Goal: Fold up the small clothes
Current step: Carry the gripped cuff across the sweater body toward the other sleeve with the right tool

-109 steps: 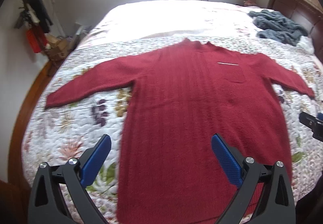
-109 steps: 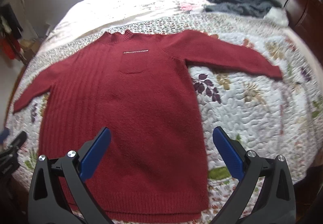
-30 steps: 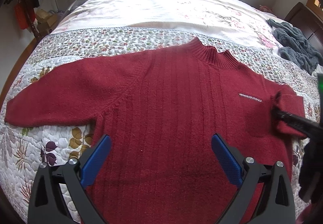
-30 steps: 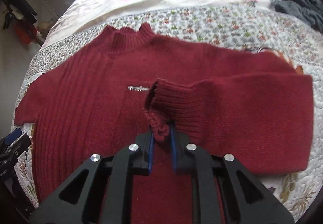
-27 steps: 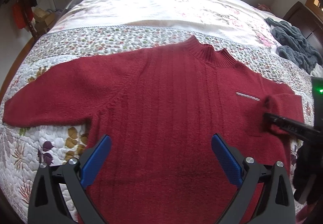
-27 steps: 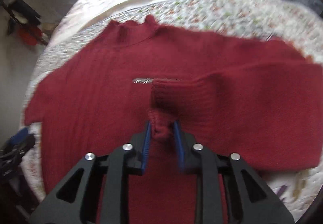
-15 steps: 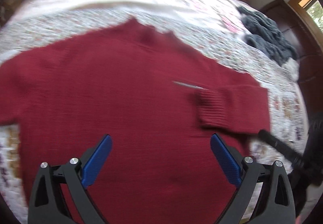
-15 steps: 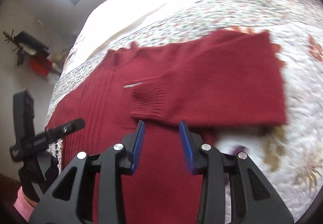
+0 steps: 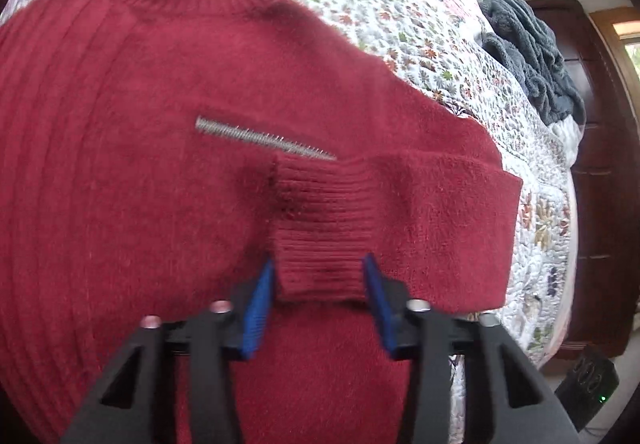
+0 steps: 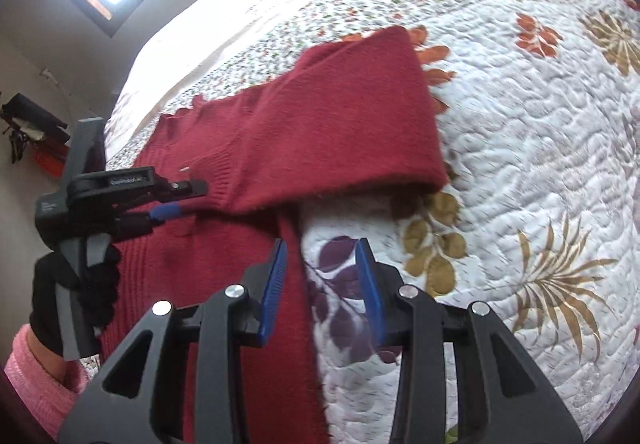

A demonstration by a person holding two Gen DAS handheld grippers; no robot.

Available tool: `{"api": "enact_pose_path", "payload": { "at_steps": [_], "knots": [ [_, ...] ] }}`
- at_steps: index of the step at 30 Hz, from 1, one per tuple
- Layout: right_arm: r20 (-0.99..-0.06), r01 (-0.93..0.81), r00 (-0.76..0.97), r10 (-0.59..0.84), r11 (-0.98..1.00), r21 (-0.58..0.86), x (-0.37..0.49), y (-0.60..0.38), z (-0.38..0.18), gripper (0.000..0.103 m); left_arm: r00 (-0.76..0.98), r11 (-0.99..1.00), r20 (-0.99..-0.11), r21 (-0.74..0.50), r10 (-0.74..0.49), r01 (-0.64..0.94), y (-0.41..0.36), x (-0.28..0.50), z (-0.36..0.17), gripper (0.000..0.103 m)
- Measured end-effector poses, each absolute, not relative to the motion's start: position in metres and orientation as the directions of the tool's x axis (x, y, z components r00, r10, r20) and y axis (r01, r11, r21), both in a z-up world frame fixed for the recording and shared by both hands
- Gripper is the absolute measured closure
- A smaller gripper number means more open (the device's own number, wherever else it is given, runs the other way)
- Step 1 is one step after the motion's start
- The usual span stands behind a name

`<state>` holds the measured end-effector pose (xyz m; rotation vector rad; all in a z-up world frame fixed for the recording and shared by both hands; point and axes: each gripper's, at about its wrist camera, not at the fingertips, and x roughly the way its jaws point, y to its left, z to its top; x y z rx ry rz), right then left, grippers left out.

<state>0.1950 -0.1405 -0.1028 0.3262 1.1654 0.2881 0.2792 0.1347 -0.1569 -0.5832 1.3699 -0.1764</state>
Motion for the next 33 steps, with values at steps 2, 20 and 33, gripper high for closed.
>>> {"api": "enact_pose_path", "payload": {
  "at_steps": [2, 20, 33],
  "knots": [
    [-0.845, -0.041, 0.368, 0.388, 0.915, 0.401, 0.195, -0.143, -0.104, 0.067, 0.229, 0.840, -0.859, -0.503, -0.459, -0.203, 0.136, 0.278, -0.152, 0.084],
    [-0.818, 0.013, 0.350, 0.456, 0.871, 0.491, 0.236, -0.135, -0.115, 0.067, 0.530, 0.875, -0.805, -0.432, -0.266, -0.217, 0.279, 0.235, -0.069, 0.087],
    [-0.896, -0.003, 0.251, 0.366, 0.926, 0.378, 0.263, -0.086, -0.166, 0.069, 0.412, 0.888, -0.900, -0.299, -0.140, -0.351, 0.345, 0.228, -0.142, 0.085]
  ]
}}
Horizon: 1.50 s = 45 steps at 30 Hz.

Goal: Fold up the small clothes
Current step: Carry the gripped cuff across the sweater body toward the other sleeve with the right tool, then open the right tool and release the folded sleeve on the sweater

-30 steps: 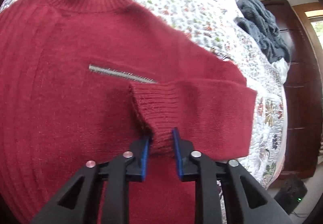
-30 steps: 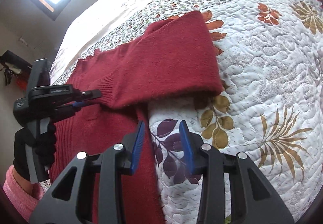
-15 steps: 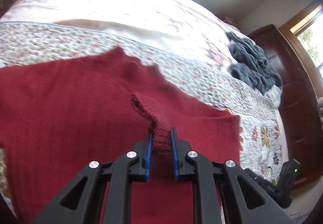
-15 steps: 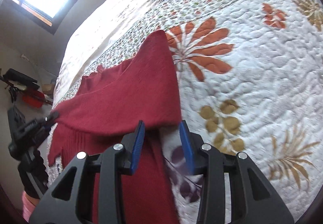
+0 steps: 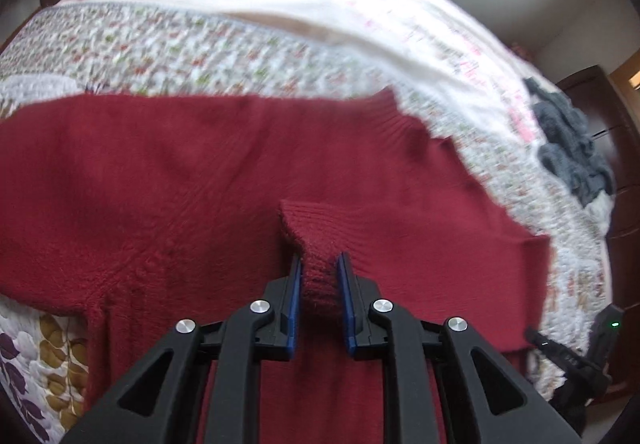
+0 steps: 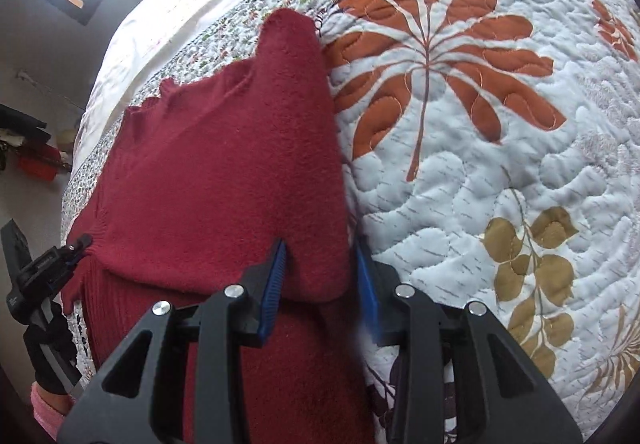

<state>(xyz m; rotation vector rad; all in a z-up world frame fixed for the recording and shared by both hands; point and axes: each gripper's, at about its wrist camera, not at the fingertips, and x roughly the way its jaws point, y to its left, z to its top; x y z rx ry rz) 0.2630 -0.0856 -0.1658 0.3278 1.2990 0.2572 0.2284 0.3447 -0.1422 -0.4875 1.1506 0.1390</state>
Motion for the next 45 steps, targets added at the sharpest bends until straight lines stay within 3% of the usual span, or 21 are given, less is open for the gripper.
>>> {"api": "enact_pose_path", "payload": {
  "at_steps": [3, 7, 11, 17, 24, 33, 36, 37, 38, 41, 45],
  "knots": [
    [-0.907, -0.030, 0.249, 0.339, 0.939, 0.343, 0.262, -0.079, -0.167, 0.069, 0.395, 0.893, -0.908, -0.287, -0.138, -0.348, 0.349, 0.225, -0.156, 0.080],
    [-0.919, -0.044, 0.241, 0.312, 0.949, 0.311, 0.267, -0.071, -0.151, 0.067, 0.415, 0.908, -0.906, -0.238, -0.081, -0.344, 0.356, 0.221, -0.130, 0.077],
    [-0.884, -0.096, 0.333, 0.327, 0.945, 0.313, 0.262, -0.059, -0.107, 0.053, 0.512, 0.929, -0.857, -0.231, -0.054, -0.290, 0.351, 0.217, -0.083, 0.061],
    [-0.885, -0.206, 0.281, 0.371, 0.924, 0.322, 0.268, -0.003, -0.100, 0.054, 0.473, 0.932, -0.863, -0.303, -0.180, -0.198, 0.310, 0.232, -0.093, 0.061],
    [-0.933, -0.174, 0.167, 0.319, 0.941, 0.290, 0.271, 0.015, -0.164, 0.053, 0.358, 0.944, -0.921, -0.245, -0.155, -0.223, 0.297, 0.237, -0.155, 0.061],
    [-0.935, -0.184, 0.178, 0.307, 0.944, 0.275, 0.272, 0.019, -0.172, 0.050, 0.357, 0.952, -0.923, -0.227, -0.144, -0.204, 0.294, 0.241, -0.158, 0.060],
    [-0.923, -0.185, 0.204, 0.325, 0.939, 0.290, 0.265, 0.017, -0.145, 0.050, 0.379, 0.932, -0.909, -0.278, -0.176, -0.234, 0.309, 0.231, -0.135, 0.060],
    [-0.912, -0.195, 0.226, 0.342, 0.933, 0.302, 0.260, 0.017, -0.133, 0.045, 0.408, 0.922, -0.894, -0.303, -0.188, -0.240, 0.319, 0.222, -0.122, 0.058],
    [-0.904, -0.206, 0.244, 0.352, 0.930, 0.306, 0.251, 0.017, -0.120, 0.042, 0.425, 0.919, -0.886, -0.310, -0.187, -0.243, 0.327, 0.215, -0.114, 0.050],
    [-0.893, -0.241, 0.254, 0.370, 0.919, 0.312, 0.232, 0.023, -0.101, 0.036, 0.477, 0.913, -0.868, -0.297, -0.137, -0.280, 0.368, 0.179, -0.090, 0.038],
    [-0.886, -0.291, 0.228, 0.403, 0.897, 0.333, 0.200, 0.041, -0.098, 0.034, 0.466, 0.860, -0.883, -0.283, -0.060, -0.426, 0.446, 0.118, -0.088, 0.036]
  ]
}}
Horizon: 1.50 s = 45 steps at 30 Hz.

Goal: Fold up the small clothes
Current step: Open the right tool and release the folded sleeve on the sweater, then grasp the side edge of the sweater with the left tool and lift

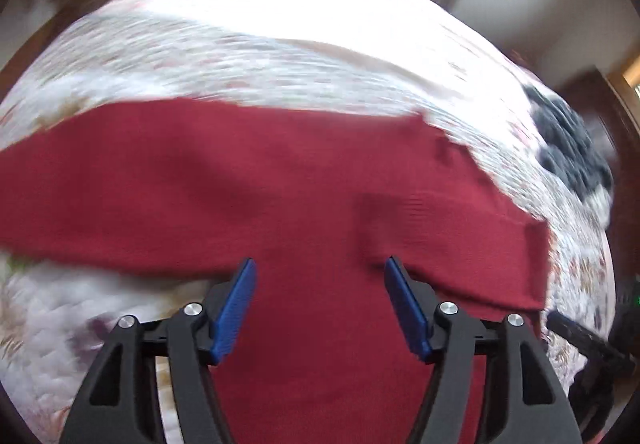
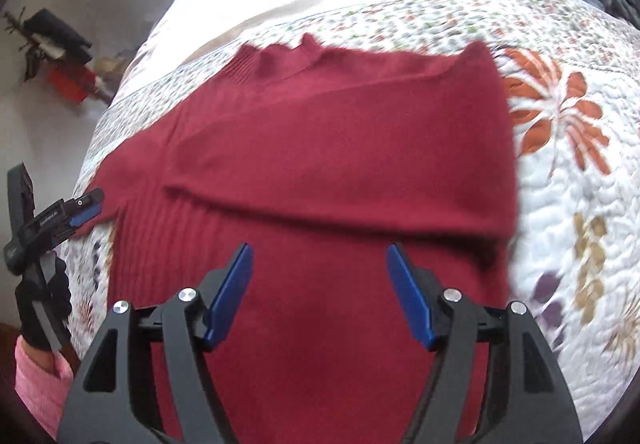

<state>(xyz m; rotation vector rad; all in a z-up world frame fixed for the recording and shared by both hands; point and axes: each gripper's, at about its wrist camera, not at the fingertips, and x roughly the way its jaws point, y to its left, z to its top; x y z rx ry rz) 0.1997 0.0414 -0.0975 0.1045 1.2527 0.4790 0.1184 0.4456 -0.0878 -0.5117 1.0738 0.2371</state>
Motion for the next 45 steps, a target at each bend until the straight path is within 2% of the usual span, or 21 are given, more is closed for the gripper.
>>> {"api": "enact_pose_path", "payload": {
  "at_steps": [4, 9, 19, 27, 28, 31, 33, 34, 39, 45],
  "knots": [
    [-0.885, -0.326, 0.205, 0.418, 0.882, 0.341, 0.180, 0.063, -0.104, 0.034, 0.455, 0.787, -0.890, -0.261, 0.028, -0.558, 0.516, 0.063, -0.093, 0.036],
    [-0.900, -0.350, 0.178, 0.397, 0.881, 0.320, 0.168, 0.084, -0.117, 0.034, 0.469, 0.638, -0.879, -0.312, 0.088, -0.704, 0.596, 0.009, -0.103, 0.037],
    [-0.917, -0.331, 0.164, 0.363, 0.896, 0.296, 0.161, 0.087, -0.131, 0.034, 0.571, 0.403, -0.815, -0.491, 0.102, -0.773, 0.684, -0.011, -0.136, 0.038],
    [-0.927, -0.314, 0.177, 0.331, 0.912, 0.265, 0.158, 0.080, -0.131, 0.034, 0.565, 0.418, -0.811, -0.466, 0.149, -0.779, 0.710, 0.009, -0.136, 0.039],
    [-0.928, -0.312, 0.179, 0.327, 0.913, 0.262, 0.157, 0.079, -0.131, 0.034, 0.558, 0.418, -0.815, -0.456, 0.160, -0.786, 0.712, 0.011, -0.136, 0.044],
    [-0.932, -0.304, 0.180, 0.314, 0.919, 0.251, 0.157, 0.075, -0.131, 0.034, 0.536, 0.418, -0.824, -0.428, 0.182, -0.801, 0.720, 0.018, -0.137, 0.069],
    [-0.934, -0.298, 0.180, 0.308, 0.922, 0.247, 0.157, 0.072, -0.132, 0.034, 0.538, 0.417, -0.823, -0.431, 0.181, -0.800, 0.723, 0.018, -0.137, 0.079],
    [-0.935, -0.294, 0.181, 0.306, 0.924, 0.245, 0.157, 0.071, -0.132, 0.034, 0.542, 0.423, -0.821, -0.433, 0.181, -0.796, 0.722, 0.017, -0.135, 0.088],
    [-0.934, -0.285, 0.181, 0.306, 0.926, 0.248, 0.155, 0.065, -0.133, 0.034, 0.576, 0.499, -0.788, -0.418, 0.217, -0.760, 0.702, 0.021, -0.108, 0.092],
    [-0.930, -0.279, 0.189, 0.314, 0.926, 0.256, 0.152, 0.059, -0.129, 0.034, 0.647, 0.621, -0.738, -0.420, 0.190, -0.661, 0.661, 0.045, -0.069, 0.093]
  ]
}}
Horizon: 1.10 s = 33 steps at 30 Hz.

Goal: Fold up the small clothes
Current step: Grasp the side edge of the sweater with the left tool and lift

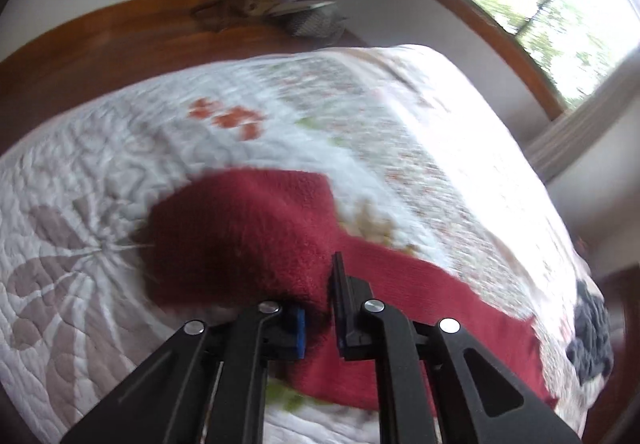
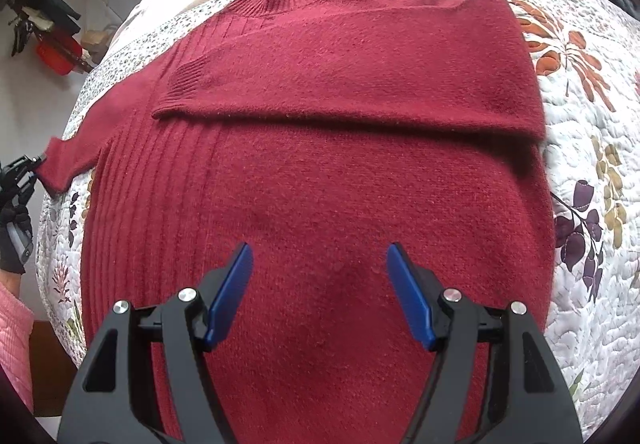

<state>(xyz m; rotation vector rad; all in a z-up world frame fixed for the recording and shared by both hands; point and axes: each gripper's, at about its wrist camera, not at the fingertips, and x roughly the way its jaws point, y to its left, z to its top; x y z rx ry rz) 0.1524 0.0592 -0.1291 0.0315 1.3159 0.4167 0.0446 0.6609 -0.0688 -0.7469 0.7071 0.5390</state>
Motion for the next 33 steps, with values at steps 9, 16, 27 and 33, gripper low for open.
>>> {"api": "enact_pose_path", "payload": {
  "at_steps": [9, 16, 27, 33],
  "knots": [
    [-0.917, -0.256, 0.216, 0.334, 0.926, 0.277, 0.152, 0.043, -0.119, 0.034, 0.731, 0.772, -0.679, -0.432, 0.062, -0.467, 0.566, 0.100, -0.026, 0.093],
    [-0.906, -0.252, 0.229, 0.356, 0.921, 0.298, 0.152, 0.035, -0.115, 0.034, 0.757, 0.815, -0.651, -0.464, -0.048, -0.348, 0.489, 0.139, -0.018, 0.093],
    [-0.899, -0.236, 0.233, 0.370, 0.919, 0.317, 0.152, 0.020, -0.119, 0.034, 0.727, 0.835, -0.661, -0.496, -0.183, -0.240, 0.387, 0.180, -0.040, 0.093],
    [-0.901, -0.225, 0.218, 0.374, 0.918, 0.327, 0.151, 0.019, -0.128, 0.034, 0.639, 0.835, -0.738, -0.479, -0.216, -0.271, 0.366, 0.186, -0.090, 0.093]
  ]
}}
